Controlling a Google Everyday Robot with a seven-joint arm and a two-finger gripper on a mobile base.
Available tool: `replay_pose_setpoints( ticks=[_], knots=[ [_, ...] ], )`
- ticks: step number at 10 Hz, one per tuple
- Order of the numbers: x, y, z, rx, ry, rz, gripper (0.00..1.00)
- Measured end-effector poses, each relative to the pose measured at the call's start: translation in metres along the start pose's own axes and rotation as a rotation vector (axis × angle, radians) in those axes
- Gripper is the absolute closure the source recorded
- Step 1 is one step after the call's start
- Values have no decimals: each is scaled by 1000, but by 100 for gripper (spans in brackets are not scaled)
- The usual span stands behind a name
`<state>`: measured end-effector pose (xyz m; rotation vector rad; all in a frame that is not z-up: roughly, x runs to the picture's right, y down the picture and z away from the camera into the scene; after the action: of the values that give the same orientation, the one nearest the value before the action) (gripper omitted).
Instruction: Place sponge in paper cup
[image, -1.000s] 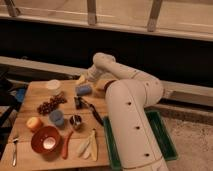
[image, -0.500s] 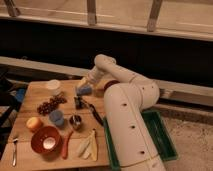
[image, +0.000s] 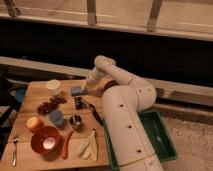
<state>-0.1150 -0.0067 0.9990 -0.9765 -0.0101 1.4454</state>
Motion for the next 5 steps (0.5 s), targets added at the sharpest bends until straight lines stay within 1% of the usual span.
replay_pose_setpoints(
  ticks=[1,2,3,5],
  knots=[
    [0,0,0,-3,0,-1,100],
    [1,2,-1,-5,-3,-6,100],
    [-1,9,-8,-6,-19,-22,100],
    [-8,34,-33,1,-69,-81,100]
  ],
)
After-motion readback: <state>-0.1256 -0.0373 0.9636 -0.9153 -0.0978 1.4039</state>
